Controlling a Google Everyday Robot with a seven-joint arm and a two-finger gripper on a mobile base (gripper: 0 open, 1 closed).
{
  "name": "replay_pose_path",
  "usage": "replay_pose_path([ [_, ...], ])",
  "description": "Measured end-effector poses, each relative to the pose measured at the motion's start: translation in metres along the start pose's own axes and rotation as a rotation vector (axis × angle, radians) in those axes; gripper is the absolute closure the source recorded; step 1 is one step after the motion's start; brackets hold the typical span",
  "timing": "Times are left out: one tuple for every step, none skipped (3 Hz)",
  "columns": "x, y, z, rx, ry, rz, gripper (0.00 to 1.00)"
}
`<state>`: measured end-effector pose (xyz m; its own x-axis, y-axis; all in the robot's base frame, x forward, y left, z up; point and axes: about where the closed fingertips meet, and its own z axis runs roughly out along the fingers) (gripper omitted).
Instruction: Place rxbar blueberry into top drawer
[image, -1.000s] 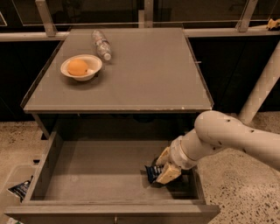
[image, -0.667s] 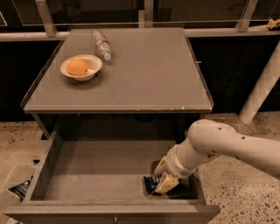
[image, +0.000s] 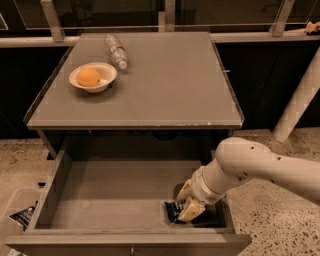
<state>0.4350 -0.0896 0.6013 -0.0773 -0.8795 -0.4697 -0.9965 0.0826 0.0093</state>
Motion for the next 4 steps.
replay_pose_path([
  [0.0000, 0.0000, 0.0000, 0.000, 0.000, 0.000, 0.58],
  [0.0000, 0.0000, 0.0000, 0.000, 0.000, 0.000, 0.36],
  [0.0000, 0.0000, 0.0000, 0.000, 0.000, 0.000, 0.10],
  [0.0000, 0.0001, 0.0001, 0.000, 0.000, 0.000, 0.00],
])
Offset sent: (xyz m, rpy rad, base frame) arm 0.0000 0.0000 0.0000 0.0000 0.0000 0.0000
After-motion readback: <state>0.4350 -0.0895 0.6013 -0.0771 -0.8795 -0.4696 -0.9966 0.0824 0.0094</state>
